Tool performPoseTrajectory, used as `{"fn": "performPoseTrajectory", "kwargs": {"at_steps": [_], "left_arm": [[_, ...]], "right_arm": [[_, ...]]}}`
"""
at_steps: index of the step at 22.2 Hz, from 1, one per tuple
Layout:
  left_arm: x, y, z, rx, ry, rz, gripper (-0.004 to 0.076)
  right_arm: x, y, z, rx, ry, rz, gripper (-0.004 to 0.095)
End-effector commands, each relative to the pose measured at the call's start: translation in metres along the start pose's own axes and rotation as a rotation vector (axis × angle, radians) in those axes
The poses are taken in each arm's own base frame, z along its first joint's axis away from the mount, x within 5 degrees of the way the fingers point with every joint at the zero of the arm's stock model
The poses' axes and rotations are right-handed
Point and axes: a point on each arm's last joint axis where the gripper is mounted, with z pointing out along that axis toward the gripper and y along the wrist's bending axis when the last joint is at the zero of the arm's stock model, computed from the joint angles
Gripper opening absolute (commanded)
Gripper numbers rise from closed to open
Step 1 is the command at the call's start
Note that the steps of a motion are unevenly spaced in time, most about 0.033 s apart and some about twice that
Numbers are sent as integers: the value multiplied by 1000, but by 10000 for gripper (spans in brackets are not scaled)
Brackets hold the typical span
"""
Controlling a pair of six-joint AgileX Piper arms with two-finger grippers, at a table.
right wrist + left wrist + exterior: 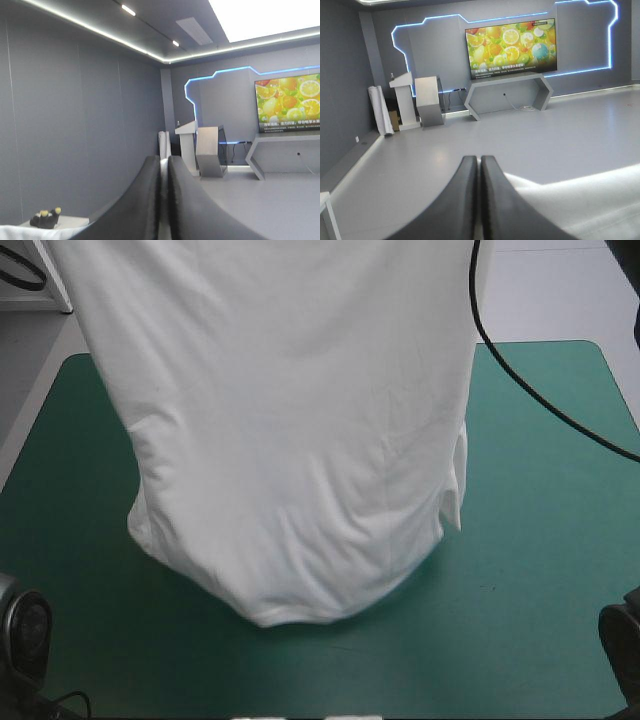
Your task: Fold the cloth
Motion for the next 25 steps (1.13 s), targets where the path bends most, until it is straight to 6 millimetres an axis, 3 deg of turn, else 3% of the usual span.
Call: {"fn": "performPoseTrajectory", "kwargs": {"at_steps": [1, 4, 6, 11, 12, 13, 14, 15, 16, 17, 19, 22, 24, 25], "left_arm": [[-47, -1, -37, -37, -227, 43, -10], [-52, -1, -40, -48, -258, 67, -10], [-46, -1, -34, -40, -226, 70, -10], [15, -5, 18, 66, 26, -14, -10], [31, -7, 29, 89, 78, -43, -10], [59, -8, 47, 114, 163, -80, -10], [81, -10, 59, 130, 224, -109, -10], [112, -11, 73, 142, 309, -139, -10], [137, -13, 84, 150, 377, -161, -10], [175, -16, 96, 165, 475, -200, -10], [218, -19, 107, 177, 590, -230, -10], [275, -26, 111, 207, 769, -265, -10], [308, -30, 103, 212, 885, -276, -10], [314, -31, 99, 209, 904, -278, -10]], "right_arm": [[-50, 6, -30, -8, -235, -8, -18], [-59, 7, -39, -3, -256, -49, -18], [-52, 5, -37, 22, -191, -99, -18], [32, -20, 10, 177, 200, -68, -18], [55, -24, 20, 191, 294, -64, -18], [93, -30, 36, 211, 431, -57, -18], [118, -34, 43, 227, 526, -49, -18], [163, -42, 55, 258, 677, -32, -18], [194, -47, 61, 277, 770, -30, -18], [237, -53, 67, 304, 905, -15, -18], [281, -58, 69, 333, 1040, 4, -18], [334, -58, 66, 317, 1234, 53, -18], [344, -42, 64, 249, 1280, 59, -18], [340, -35, 64, 236, 1274, 53, -18]]}}
